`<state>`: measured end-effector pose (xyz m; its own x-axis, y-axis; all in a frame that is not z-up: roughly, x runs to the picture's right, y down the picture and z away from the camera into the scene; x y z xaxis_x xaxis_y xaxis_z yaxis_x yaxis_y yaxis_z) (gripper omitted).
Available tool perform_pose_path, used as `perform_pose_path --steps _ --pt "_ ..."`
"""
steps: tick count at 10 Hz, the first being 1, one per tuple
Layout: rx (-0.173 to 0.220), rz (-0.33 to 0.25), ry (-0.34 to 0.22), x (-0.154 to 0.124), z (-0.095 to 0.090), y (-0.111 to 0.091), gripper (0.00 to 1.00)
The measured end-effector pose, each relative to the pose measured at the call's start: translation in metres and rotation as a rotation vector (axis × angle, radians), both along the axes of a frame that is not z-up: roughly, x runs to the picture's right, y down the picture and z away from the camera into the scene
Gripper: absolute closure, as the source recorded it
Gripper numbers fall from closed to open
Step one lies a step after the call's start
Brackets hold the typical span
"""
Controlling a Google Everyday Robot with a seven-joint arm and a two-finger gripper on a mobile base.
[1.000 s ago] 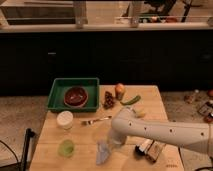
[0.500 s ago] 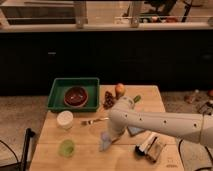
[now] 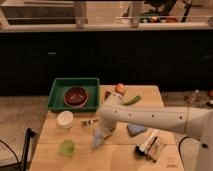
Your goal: Wipe table surface with towel
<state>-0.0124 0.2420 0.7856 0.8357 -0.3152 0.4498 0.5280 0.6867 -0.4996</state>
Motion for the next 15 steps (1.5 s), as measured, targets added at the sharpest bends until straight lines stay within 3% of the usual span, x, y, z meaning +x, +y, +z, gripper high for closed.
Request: perform_pose_path --steps 2,5,8,10,12,15 --pt "-0.024 -0.03 -0.042 -0.006 -0.007 0.018 0.99" --pt "-0.066 -0.052 -0.059 0.004 -0.017 0.045 0.99" --pt "-0.092 -0.018 -0.011 0.046 -0.019 0.055 0.99" --pt "-0.083 0.018 0.044 0.067 -0.013 0.045 0.99" --pt "-0.05 0.049 0.087 0.072 0.0 0.024 0.99" --pt "-0.023 0.064 0.088 0.058 0.018 -0.001 0.99"
